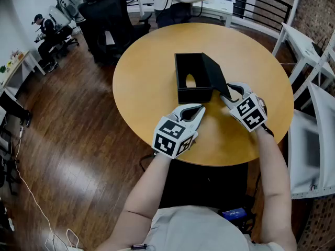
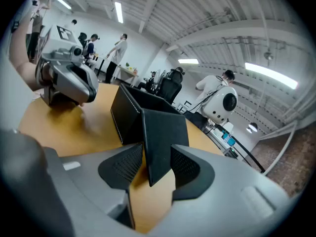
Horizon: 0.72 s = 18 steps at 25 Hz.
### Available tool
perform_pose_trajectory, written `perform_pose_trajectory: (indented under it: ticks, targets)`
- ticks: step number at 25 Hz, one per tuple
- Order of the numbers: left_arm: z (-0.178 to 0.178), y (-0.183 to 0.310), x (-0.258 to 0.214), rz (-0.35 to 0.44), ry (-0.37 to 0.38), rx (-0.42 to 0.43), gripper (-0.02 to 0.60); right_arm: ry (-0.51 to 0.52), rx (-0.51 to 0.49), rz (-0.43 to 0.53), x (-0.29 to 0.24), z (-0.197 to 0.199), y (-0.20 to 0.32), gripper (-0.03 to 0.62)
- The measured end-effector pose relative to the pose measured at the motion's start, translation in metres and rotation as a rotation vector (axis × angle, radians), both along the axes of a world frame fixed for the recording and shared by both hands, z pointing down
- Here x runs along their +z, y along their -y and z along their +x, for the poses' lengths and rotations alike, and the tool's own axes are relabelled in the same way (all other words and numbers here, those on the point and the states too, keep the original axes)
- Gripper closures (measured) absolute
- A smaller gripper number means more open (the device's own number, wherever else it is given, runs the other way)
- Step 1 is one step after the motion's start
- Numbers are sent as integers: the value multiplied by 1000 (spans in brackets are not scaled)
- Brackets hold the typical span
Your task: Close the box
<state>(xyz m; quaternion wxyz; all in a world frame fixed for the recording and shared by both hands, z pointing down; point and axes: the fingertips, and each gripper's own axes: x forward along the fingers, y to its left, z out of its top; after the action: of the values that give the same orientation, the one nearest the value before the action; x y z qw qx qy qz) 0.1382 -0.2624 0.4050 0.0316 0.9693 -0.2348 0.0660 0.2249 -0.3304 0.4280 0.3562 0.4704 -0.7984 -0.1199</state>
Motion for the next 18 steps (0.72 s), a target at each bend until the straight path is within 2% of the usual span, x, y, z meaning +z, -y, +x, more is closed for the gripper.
perform_pose_trajectory:
  ticks: [2, 4, 6, 7, 9, 13, 15, 18]
  targets:
    - [3, 2, 6, -6, 5, 4, 581, -66, 2, -58, 21, 2, 4, 418]
    - [18, -5, 9, -10, 6, 28, 581, -124, 49, -105, 36, 24, -4, 421]
    - [40, -19, 9, -14, 7, 58, 581, -166, 122, -119, 37, 56, -24, 488]
    - [47, -25, 8, -19, 9, 67, 581, -188, 148, -109, 31, 66, -31, 496]
    - [44, -26, 3, -23, 16, 61, 581, -270, 169, -52, 12, 69, -30, 503]
    - [31, -21, 5, -14, 15, 48, 581, -539, 191, 147, -35, 66, -21, 500]
    - [22, -17, 14, -1, 19, 49, 581, -658, 190, 256, -59, 54, -18, 482]
    - [1, -3, 15, 16, 27, 29, 581, -771, 143, 394, -94, 15, 0, 415]
